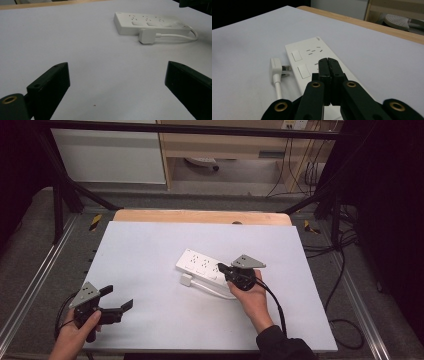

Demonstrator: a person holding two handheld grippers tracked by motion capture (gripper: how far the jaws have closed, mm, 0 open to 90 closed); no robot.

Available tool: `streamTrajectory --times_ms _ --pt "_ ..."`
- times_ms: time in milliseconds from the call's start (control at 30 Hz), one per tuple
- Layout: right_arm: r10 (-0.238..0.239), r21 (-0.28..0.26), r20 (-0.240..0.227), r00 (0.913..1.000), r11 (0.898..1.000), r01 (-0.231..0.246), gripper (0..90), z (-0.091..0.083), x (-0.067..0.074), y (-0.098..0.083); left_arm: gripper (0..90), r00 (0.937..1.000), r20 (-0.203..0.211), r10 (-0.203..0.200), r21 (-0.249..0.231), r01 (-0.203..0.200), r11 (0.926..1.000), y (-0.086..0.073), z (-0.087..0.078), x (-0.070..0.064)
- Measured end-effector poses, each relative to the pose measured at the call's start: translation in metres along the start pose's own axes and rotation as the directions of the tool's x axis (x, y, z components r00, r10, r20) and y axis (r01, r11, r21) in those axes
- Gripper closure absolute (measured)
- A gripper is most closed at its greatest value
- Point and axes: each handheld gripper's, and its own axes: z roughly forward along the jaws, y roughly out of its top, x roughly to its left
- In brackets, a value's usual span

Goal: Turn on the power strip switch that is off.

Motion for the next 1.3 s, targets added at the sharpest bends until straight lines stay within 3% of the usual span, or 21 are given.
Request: streamTrajectory --times_ms 733,1300 --pt "0.005 0.077 -0.019 0.9998 0.997 -0.004 90.0 0.020 0.005 -0.014 6.0 1.0000 0.001 0.005 0.004 -0.005 1.0000 0.000 0.000 0.000" --pt "0.000 0.095 -0.026 0.9997 0.995 0.002 90.0 0.024 0.008 -0.018 5.9 1.0000 0.005 0.004 0.005 -0.004 1.0000 0.000 0.000 0.000"
